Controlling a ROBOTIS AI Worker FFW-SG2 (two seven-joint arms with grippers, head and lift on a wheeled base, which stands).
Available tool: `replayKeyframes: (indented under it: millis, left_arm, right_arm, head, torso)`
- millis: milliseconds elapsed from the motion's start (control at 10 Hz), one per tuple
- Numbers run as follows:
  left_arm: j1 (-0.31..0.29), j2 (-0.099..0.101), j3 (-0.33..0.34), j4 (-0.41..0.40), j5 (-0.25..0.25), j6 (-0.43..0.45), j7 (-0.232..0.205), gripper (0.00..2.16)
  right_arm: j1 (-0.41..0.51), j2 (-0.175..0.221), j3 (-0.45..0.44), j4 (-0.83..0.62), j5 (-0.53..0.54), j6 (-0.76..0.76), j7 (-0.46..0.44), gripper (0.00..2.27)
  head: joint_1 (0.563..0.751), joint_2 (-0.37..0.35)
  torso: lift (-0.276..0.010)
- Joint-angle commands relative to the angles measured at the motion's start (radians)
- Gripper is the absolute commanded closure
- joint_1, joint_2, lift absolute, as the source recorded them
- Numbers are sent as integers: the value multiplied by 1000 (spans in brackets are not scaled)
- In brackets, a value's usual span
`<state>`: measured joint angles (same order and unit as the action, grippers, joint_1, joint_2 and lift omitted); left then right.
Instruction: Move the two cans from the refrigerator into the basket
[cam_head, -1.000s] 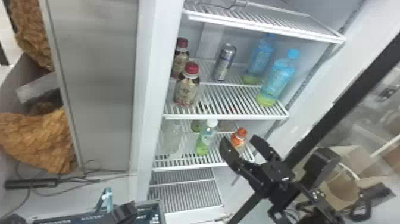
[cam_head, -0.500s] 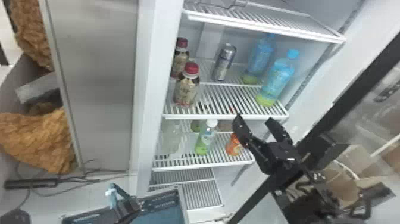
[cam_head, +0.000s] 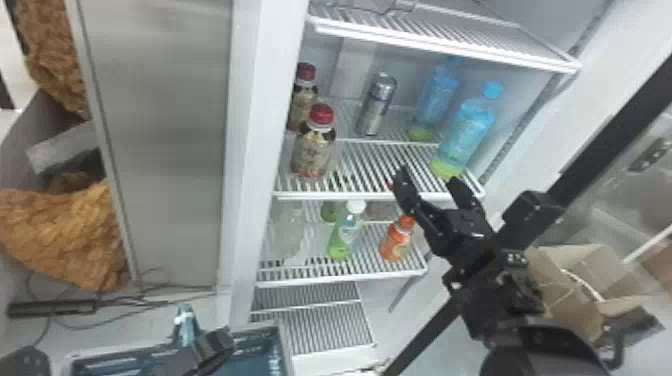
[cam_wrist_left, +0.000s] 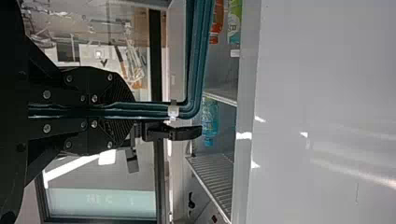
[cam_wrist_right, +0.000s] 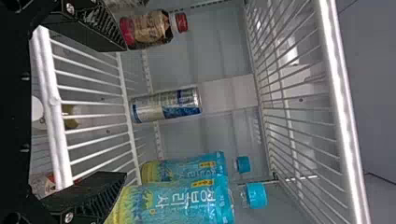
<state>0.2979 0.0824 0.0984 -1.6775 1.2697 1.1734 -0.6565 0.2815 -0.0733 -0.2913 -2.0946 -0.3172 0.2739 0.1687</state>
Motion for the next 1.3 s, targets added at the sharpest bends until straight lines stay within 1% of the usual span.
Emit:
replayKeyframes:
  millis: [0,100,300,500,700,1000,1200]
  left_arm:
    - [-3,2,-3,0,3,-3,0,1191]
    - [-3,2,-3,0,3,-3,0,1191]
    - [-3,4,-3,2,5,-5,2,1191]
    - [-1,4,-3,2,5,-8,2,1191]
    - [-3,5,-7,5,5,-10,2,1191]
    - [-3,5,-9,7,9,-10,2,1191]
    - [-6,5,-11,10,9,-10,3,1191]
  right_arm:
    - [-58,0,0,56,16,1,0,93]
    - [-95,-2,0,96,26,1,-2,93]
    - [-186,-20,24,177,40,13,-2,93]
    - [-272,-25,36,262,42,33,-2,93]
    - [-343,-28,54,343,54,40,-2,93]
    - [-461,-46,96,449,62,48,-9,93]
    - [-520,-48,106,513,68,48,-20,93]
  head:
    - [695,-350]
    - [695,-350]
    - [695,-350]
    - [695,-350]
    - [695,-350]
    - [695,-350]
    - [695,-346]
  torso:
    - [-31]
    - [-31]
    - [-31]
    - [-31]
    - [-31]
    - [-31]
    - [-31]
